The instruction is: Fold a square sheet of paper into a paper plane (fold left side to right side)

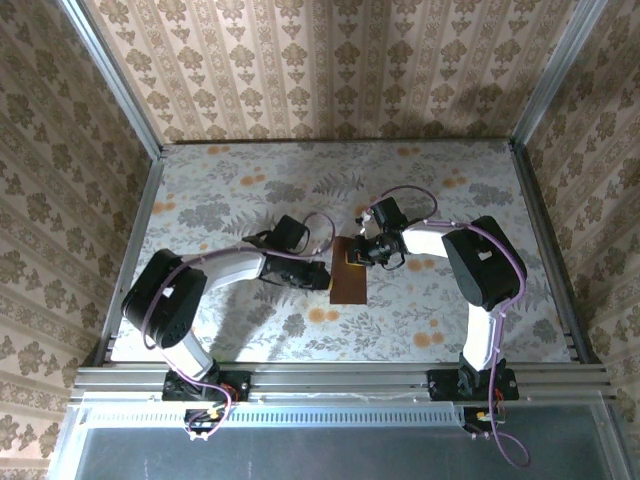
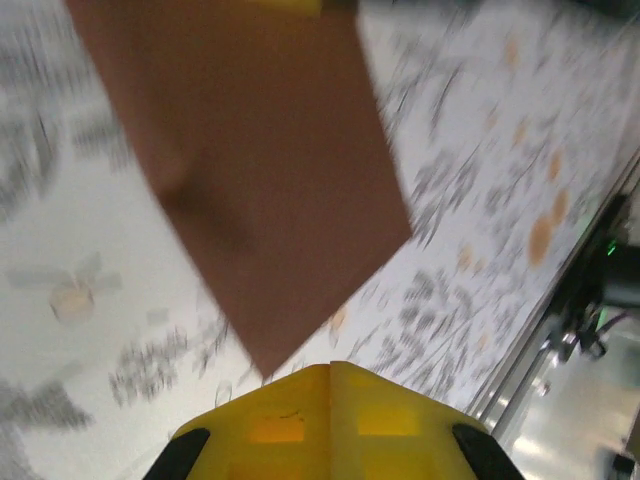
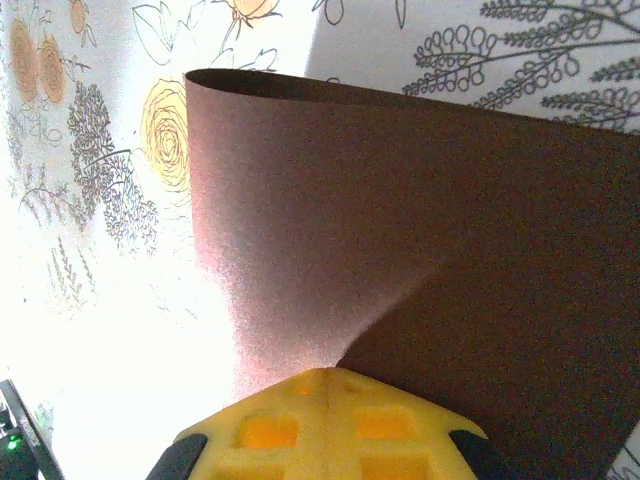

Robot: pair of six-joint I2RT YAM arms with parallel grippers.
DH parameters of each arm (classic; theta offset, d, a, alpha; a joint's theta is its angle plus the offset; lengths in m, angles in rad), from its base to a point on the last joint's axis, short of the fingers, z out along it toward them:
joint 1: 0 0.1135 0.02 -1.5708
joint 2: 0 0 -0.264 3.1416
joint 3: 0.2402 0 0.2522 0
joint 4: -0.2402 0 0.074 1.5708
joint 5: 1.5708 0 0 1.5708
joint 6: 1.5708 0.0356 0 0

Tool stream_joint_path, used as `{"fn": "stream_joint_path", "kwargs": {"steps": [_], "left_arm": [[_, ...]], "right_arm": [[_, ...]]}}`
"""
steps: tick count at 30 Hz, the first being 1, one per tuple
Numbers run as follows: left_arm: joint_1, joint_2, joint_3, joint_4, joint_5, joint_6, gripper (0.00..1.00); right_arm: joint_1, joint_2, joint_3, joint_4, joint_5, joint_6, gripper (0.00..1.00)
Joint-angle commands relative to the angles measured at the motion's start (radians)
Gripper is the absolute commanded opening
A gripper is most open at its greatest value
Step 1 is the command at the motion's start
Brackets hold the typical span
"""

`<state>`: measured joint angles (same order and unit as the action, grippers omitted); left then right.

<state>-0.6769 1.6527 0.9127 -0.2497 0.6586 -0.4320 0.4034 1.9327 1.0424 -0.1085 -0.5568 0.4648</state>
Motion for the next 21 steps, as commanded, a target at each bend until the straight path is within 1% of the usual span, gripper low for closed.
{"fn": "stream_joint_path", "kwargs": {"steps": [1,5,8,9,10,17,21], "left_arm": [[0.007,0.062,0.081,-0.042,0.003,0.064,0.0],[-0.003,0.152,0.137,-0.031,-0.008,0.076,0.0],[-0.012,0.192,0.157,-0.018,-0.008,0.075,0.0],[-0.014,0.202,0.161,-0.016,-0.04,0.073,0.0],[-0.016,0.211,0.163,-0.012,-0.044,0.072,0.0],[-0.031,0.235,0.143,0.009,-0.088,0.042,0.0],[-0.035,0.243,0.111,0.021,-0.109,0.0,0.0]], "right_arm": [[-0.004,0.019,-0.046,-0.099,0.102,-0.031,0.0],[-0.002,0.017,-0.045,-0.1,0.102,-0.032,0.0],[-0.002,0.014,-0.047,-0.1,0.102,-0.031,0.0],[-0.001,0.013,-0.046,-0.101,0.101,-0.032,0.0],[0.0,0.013,-0.046,-0.103,0.1,-0.033,0.0],[0.001,0.001,-0.041,-0.111,0.1,-0.039,0.0],[0.0,-0.013,-0.023,-0.117,0.082,-0.038,0.0]]}}
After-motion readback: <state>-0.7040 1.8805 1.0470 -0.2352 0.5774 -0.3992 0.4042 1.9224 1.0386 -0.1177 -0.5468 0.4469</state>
